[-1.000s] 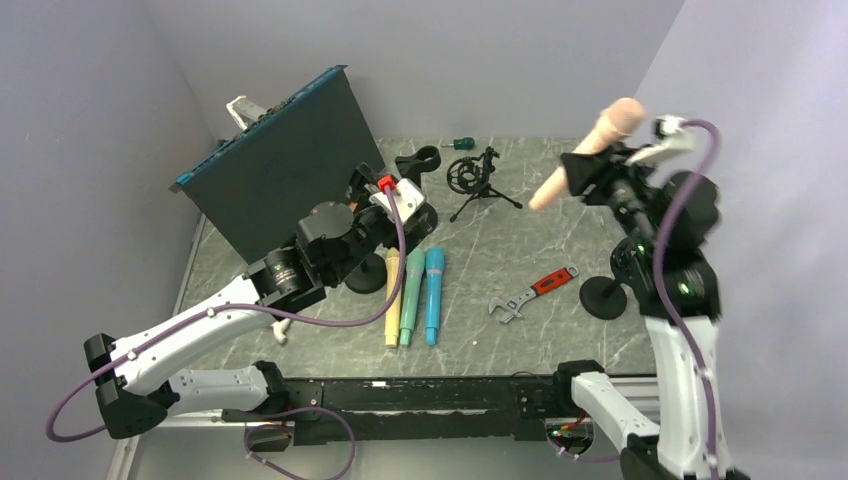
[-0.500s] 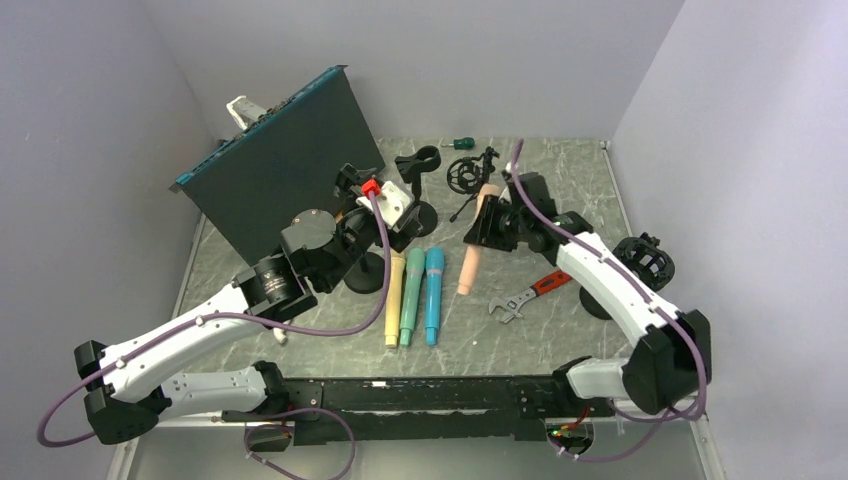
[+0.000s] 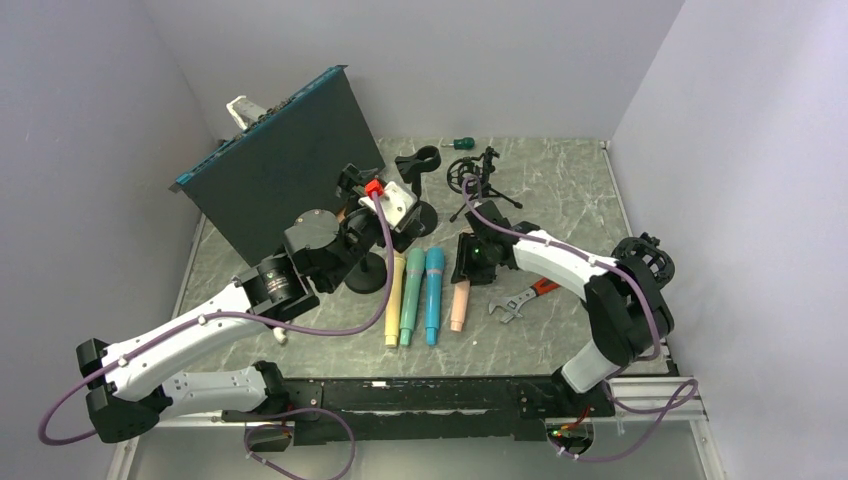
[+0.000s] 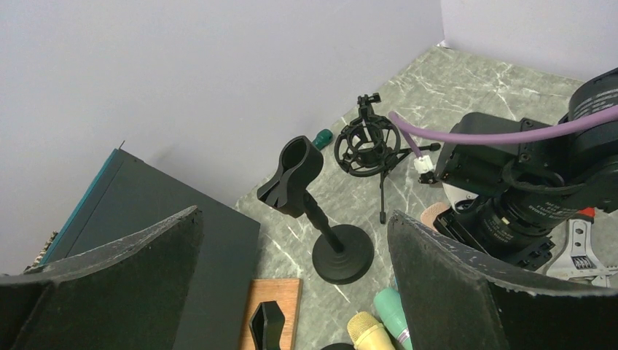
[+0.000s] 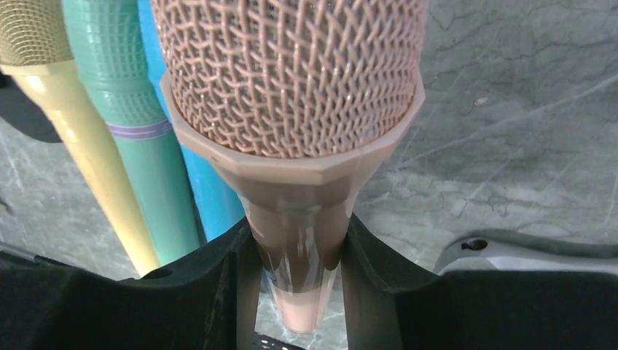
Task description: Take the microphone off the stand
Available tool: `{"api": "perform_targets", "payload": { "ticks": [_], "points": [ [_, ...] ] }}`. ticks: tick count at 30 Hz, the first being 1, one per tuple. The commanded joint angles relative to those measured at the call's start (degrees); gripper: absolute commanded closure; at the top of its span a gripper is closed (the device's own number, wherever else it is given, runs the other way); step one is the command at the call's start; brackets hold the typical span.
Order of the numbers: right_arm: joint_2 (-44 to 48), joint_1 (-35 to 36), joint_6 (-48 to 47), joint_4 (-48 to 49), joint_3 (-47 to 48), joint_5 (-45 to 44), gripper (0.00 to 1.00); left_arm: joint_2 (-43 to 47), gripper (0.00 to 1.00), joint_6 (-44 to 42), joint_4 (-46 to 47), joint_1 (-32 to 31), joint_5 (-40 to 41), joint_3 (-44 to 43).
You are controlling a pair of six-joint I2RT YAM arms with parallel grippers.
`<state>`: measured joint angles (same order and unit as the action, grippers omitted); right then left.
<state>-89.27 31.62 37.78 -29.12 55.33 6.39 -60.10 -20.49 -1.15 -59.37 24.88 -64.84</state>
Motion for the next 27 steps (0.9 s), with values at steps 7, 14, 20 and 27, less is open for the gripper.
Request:
{"api": "perform_targets", "payload": {
  "ticks": [7, 14, 20, 27],
  "points": [
    [-6.5, 2.6, 2.0, 7.1, 1.1, 0.9, 0.79, -0.1, 0.01, -1.1, 1.9, -0.5, 0.7, -0.2],
    [-7.8, 3.5, 3.0, 8.9, -0.4, 0.2, 0.54, -0.5, 0.01, -1.2, 1.9, -0.6, 0.6, -0.3],
    [-7.8, 3.6, 2.8, 8.0, -0.8, -1.4, 0.42, -0.6, 0.01, -1.1, 1.7, -0.6, 0.6, -0.4],
    [-6.8, 3.5, 2.0, 5.6, 0.8, -3.1, 0.39, -0.6, 0.01, -1.1, 1.5, -0.7, 0.4, -0.5]
  ]
}}
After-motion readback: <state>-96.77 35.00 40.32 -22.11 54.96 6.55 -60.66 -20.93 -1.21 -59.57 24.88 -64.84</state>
